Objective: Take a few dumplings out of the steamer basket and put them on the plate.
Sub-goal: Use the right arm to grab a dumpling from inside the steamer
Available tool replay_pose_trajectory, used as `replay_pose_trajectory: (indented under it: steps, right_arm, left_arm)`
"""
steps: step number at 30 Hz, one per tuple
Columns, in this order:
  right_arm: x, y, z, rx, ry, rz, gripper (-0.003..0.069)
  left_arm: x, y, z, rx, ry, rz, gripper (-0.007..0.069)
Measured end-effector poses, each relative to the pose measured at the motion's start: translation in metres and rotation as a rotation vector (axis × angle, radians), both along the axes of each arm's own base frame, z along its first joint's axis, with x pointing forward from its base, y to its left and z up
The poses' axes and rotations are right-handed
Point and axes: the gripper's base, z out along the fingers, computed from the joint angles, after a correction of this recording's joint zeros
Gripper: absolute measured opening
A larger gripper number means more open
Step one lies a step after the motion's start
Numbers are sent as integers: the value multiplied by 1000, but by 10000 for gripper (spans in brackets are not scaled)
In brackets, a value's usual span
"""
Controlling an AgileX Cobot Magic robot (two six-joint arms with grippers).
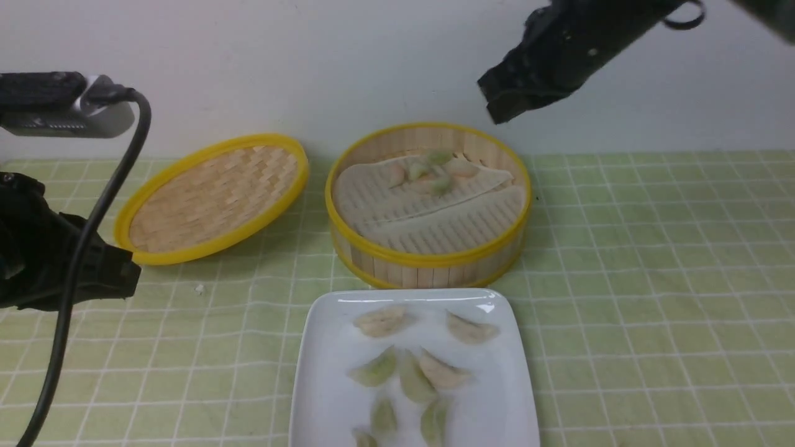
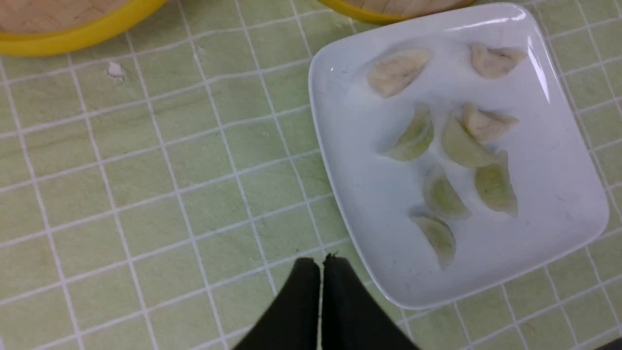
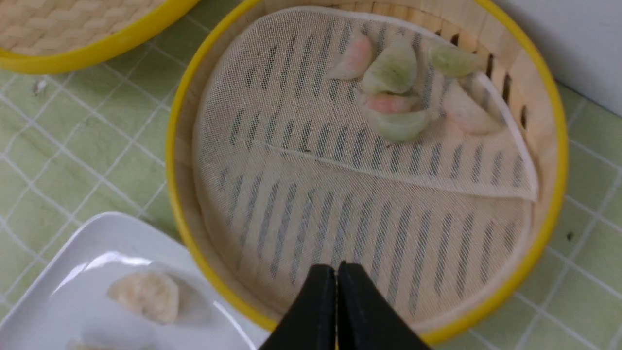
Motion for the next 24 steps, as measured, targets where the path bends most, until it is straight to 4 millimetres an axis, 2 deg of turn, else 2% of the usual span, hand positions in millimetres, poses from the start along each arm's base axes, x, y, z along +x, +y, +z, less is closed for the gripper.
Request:
replay_pose_trajectory:
  steps: [3,6,8,11,12,14,18,21,24]
  right_arm:
    - [36,18,-37,-17,5,4,24]
    - [59,26,-63,-20,-8,-46,64]
    - [70,28,-82,-26,-1,-82,116]
    - [77,29,-104,-44,20,-86,204]
    - [77,29,-105,-44,22,-86,211]
    - [79,31,-120,-60,41,-74,314]
    - [82,32,-139,-91,54,-38,430]
    - [84,33,-148,-111,31,10,490]
    - [87,36,-151,-103,-15,35,514]
  left_arm:
    - [-3,0,-5,5,13,-1,-6]
    - [-6,1,-7,12,16,0,-6]
    - [-7,1,-6,12,10,0,-6]
    - [-10,1,-5,12,2,0,-6]
    - [-10,1,-4,12,1,0,-6]
    - [-11,1,-4,12,-3,0,-6]
    - [-11,1,-4,12,-4,1,-6]
    - [-11,1,-4,12,-5,1,-6]
    - [-11,1,-4,12,-6,1,-6]
